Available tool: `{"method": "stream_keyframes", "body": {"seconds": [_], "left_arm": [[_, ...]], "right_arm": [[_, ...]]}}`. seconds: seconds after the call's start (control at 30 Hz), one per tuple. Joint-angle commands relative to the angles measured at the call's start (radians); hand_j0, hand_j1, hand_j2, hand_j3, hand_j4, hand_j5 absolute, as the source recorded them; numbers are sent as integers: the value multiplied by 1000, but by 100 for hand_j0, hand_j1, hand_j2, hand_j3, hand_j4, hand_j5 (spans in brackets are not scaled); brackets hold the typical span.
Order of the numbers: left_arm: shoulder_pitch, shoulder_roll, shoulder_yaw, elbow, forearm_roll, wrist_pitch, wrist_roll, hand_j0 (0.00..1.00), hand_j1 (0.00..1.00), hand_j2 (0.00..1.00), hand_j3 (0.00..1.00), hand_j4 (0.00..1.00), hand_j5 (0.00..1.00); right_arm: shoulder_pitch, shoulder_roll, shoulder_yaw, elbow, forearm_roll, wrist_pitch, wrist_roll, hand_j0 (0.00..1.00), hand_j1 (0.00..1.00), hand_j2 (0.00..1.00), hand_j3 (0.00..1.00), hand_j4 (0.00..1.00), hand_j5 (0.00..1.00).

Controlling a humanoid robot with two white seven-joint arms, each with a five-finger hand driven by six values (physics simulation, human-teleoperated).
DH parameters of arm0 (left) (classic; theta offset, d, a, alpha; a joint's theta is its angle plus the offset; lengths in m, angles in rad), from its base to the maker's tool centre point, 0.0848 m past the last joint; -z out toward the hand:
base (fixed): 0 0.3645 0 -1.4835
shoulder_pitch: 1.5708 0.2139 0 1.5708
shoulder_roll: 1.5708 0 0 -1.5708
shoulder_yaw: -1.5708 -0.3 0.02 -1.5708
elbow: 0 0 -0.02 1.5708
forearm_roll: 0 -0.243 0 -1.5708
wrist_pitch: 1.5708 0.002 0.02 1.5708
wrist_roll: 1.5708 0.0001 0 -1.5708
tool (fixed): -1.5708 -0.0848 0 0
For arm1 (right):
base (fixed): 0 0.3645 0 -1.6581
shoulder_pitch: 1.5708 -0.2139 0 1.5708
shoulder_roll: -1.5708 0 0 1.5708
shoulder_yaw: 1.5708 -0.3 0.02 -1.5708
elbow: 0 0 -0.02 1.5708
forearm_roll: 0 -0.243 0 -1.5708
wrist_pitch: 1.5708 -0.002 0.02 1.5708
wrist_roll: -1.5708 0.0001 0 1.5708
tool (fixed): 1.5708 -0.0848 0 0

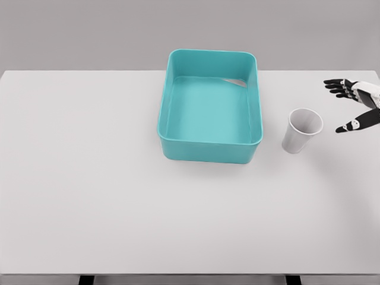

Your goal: Put the paper cup into the basket with your right arm

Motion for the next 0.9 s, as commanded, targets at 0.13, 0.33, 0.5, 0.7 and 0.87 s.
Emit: {"method": "stream_keyframes", "body": {"seconds": [0.13, 0.33, 0.5, 0.7, 0.87], "left_arm": [[0, 0, 1, -1, 0, 0, 0, 100, 100, 100, 100, 100, 100], [0, 0, 1, -1, 0, 0, 0, 100, 100, 100, 100, 100, 100], [0, 0, 1, 0, 0, 0, 0, 100, 100, 100, 100, 100, 100], [0, 0, 1, 0, 0, 0, 0, 100, 100, 100, 100, 100, 100], [0, 0, -1, 0, 0, 0, 0, 100, 100, 100, 100, 100, 100]], "right_arm": [[0, 9, 16, 7, 3, -9, 0, 100, 100, 100, 100, 100, 100], [5, 4, 19, 1, 8, -10, 0, 100, 100, 100, 100, 100, 100], [6, 4, 68, -51, 8, -10, 0, 100, 100, 100, 100, 100, 100], [6, 1, 97, -65, 8, -9, 0, 100, 100, 100, 100, 100, 100], [8, -7, 97, -65, 8, -9, 0, 100, 100, 100, 100, 100, 100]]}}
